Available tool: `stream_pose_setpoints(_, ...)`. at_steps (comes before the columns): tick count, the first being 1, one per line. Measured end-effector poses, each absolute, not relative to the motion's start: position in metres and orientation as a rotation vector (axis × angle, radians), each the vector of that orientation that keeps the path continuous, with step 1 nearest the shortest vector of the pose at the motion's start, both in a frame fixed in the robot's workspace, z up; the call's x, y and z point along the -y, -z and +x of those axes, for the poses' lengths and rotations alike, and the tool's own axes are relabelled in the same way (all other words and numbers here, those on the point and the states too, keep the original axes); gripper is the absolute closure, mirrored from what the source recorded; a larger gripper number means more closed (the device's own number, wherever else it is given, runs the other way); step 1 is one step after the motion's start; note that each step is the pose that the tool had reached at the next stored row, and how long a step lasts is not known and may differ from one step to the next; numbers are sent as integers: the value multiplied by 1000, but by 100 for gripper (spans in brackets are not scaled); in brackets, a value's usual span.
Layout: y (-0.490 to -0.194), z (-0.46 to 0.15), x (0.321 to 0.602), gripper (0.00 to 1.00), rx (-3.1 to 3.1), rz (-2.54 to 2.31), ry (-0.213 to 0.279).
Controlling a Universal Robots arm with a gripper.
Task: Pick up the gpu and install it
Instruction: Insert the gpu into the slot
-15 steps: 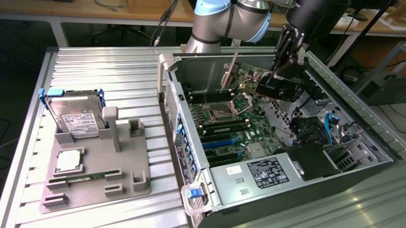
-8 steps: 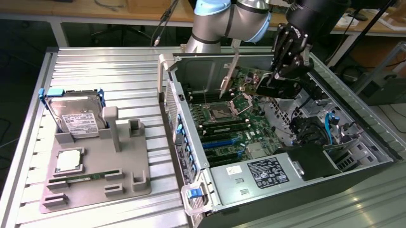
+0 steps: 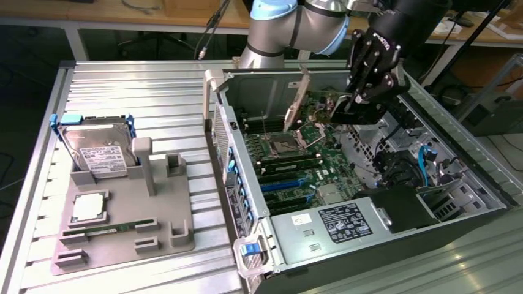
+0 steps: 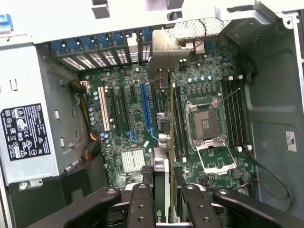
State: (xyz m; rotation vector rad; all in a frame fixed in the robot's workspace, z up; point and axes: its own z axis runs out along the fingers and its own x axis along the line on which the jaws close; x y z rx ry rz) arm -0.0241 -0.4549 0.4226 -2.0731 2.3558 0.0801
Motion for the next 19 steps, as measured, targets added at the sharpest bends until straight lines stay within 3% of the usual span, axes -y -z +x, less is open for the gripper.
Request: stream_pose_setpoints(19,-423,-24,455,73,-2230,-2212,-80)
